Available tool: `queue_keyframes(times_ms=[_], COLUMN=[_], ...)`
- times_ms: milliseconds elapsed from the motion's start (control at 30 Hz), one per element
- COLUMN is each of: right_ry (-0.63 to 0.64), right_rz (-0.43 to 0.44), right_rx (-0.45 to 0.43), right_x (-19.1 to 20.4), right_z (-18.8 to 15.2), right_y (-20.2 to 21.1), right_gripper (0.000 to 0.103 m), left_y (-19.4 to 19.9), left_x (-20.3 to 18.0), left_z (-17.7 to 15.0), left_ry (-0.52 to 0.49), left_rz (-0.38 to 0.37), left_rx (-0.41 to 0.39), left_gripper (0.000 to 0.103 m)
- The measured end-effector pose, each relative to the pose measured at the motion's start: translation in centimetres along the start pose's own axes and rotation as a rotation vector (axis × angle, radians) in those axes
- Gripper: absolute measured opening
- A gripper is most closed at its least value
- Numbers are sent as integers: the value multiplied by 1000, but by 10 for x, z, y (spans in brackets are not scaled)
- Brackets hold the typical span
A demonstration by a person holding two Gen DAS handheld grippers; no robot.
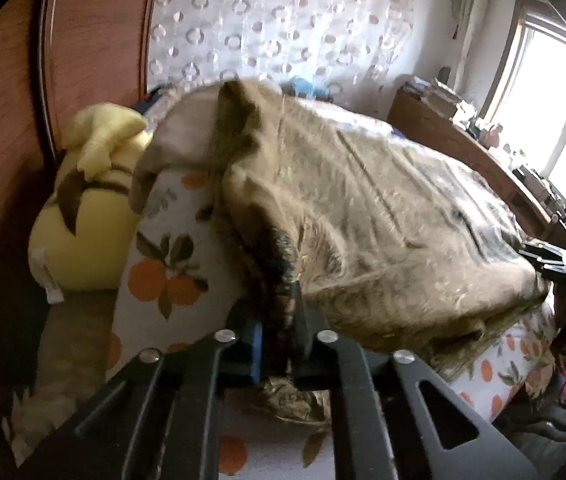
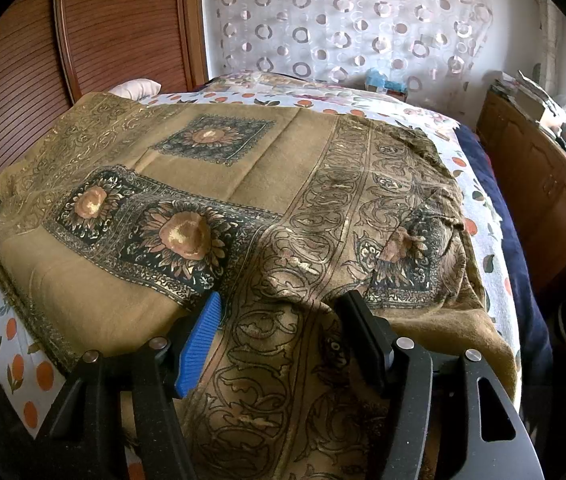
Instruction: Fold small clothes
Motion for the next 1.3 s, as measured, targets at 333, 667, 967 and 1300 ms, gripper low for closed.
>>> queue_keyframes(times_ms=[333,667,967,1300], right_ry=[1,-4,-14,-23], right_rz=[2,3,5,7], right_rx=[0,-2,-5,-8], right_x=[-1,1,4,5], right_z=[0,0,2,2], right_y=[0,0,-1,0], right_gripper=[65,65,65,65], left_y=[40,31,18,23], left_x=[-57,-126,-160,-227], left_z=[49,80,92,137], left_ry=[-78,-161,-211,-337], left_rz=[-103,-226,-284,-366], left_rx=[-189,-240,-224,-252], left_gripper=[9,9,9,9])
Point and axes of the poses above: each gripper's, at about its wrist camera, not at the fingertips, and y roughly against the way its jaws point, x to its left, z to its top, the point moved 4 cm from there along -y, roughly the way its jaws point
